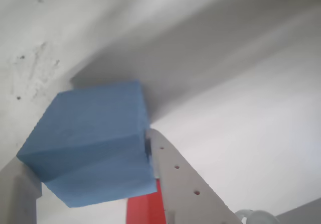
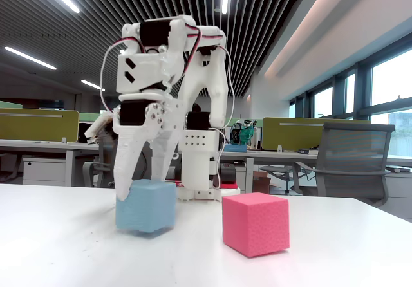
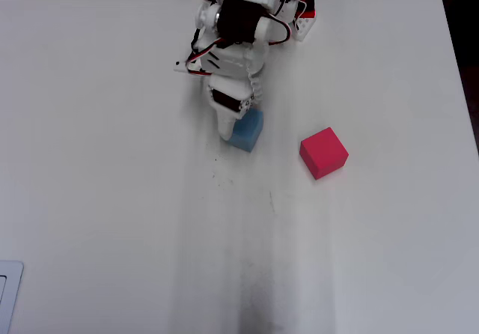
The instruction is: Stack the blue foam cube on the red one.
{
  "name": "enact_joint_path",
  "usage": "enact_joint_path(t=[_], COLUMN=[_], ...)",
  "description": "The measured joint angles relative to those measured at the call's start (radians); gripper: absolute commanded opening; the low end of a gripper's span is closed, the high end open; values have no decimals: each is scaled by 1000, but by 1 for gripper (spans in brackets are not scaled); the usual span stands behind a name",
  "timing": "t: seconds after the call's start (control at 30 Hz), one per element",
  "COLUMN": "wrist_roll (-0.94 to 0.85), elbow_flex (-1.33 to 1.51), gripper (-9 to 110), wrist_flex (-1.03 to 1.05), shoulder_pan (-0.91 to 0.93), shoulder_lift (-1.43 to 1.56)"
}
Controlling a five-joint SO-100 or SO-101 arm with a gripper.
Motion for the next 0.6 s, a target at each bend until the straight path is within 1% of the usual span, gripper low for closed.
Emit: enact_joint_path(t=[0.33, 0.6], wrist_roll=[11, 17], elbow_flex=[-156, -342], gripper=[22, 22], wrist_flex=[104, 212], shoulder_pan=[-26, -72], shoulder_lift=[6, 32])
